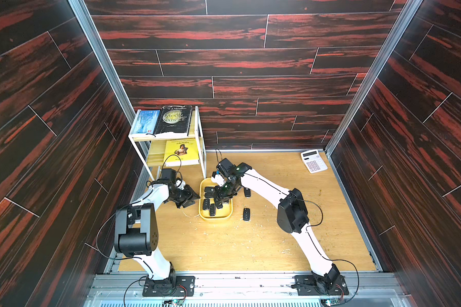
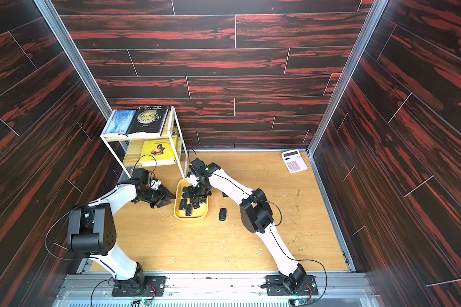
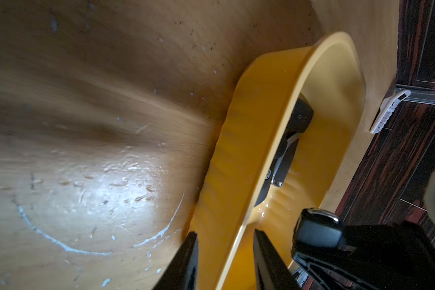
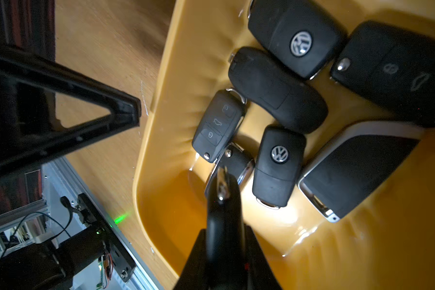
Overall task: Place the car key into the storage box
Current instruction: Place the car key in the storage box.
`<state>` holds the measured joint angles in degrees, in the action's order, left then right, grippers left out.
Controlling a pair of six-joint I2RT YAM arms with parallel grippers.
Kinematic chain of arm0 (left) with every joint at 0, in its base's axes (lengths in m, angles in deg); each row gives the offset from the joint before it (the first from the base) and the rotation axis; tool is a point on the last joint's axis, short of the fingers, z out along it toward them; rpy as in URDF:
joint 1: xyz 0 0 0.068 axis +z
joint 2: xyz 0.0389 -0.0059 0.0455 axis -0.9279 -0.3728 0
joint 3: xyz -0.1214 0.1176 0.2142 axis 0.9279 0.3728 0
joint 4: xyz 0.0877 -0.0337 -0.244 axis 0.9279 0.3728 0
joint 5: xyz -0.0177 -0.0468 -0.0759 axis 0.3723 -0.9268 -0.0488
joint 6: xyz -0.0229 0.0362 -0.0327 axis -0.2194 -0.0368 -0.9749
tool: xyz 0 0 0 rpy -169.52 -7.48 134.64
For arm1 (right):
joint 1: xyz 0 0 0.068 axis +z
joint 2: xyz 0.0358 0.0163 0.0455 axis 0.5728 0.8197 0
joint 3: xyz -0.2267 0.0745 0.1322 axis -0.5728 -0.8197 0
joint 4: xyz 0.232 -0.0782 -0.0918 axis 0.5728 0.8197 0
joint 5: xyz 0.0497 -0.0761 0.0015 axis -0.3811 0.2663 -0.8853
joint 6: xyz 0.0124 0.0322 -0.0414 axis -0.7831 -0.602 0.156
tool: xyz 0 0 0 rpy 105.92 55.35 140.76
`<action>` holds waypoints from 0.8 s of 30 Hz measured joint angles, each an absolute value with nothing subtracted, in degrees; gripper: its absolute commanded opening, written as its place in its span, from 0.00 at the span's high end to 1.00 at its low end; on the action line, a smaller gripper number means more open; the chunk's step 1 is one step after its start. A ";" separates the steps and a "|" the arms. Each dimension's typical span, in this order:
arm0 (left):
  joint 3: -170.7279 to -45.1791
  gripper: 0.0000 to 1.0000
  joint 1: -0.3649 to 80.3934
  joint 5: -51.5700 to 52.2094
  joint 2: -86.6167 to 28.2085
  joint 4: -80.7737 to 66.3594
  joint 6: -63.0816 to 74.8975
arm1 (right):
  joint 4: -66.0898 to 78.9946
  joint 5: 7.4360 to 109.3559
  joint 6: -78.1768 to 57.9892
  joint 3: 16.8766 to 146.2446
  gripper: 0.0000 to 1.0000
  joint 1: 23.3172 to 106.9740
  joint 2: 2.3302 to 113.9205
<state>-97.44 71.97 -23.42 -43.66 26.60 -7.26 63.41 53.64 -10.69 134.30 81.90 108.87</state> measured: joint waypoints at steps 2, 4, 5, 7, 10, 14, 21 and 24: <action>-98.03 0.60 71.77 -23.39 -44.10 26.45 -7.40 | 62.93 53.88 -10.69 133.62 0.97 82.67 108.87; -98.64 0.62 71.51 -23.39 -44.45 26.36 -7.61 | 62.65 54.10 -10.71 133.23 0.98 83.35 108.87; -99.05 0.63 71.34 -23.39 -44.73 26.30 -7.74 | 62.52 54.17 -10.75 133.14 0.97 83.67 108.87; -99.67 0.68 70.92 -23.29 -45.23 26.16 -7.85 | 62.36 54.38 -10.88 133.14 0.97 84.24 108.87; -99.91 0.72 70.33 -23.20 -46.04 26.05 -8.03 | 62.06 54.73 -10.97 133.14 0.97 84.92 108.87; -99.93 0.72 69.83 -23.09 -47.55 25.92 -8.16 | 61.84 55.02 -11.10 133.14 0.97 85.40 108.87; -100.23 0.75 69.44 -23.22 -48.47 25.73 -8.18 | 61.69 55.52 -11.15 132.92 0.97 86.03 108.87; -100.32 0.76 69.26 -23.22 -48.54 25.55 -8.20 | 61.29 55.85 -11.25 132.03 0.97 86.45 108.87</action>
<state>-100.32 69.26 -23.22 -48.54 25.55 -8.20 61.29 55.85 -11.25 132.03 86.45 108.87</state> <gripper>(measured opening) 0.243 0.221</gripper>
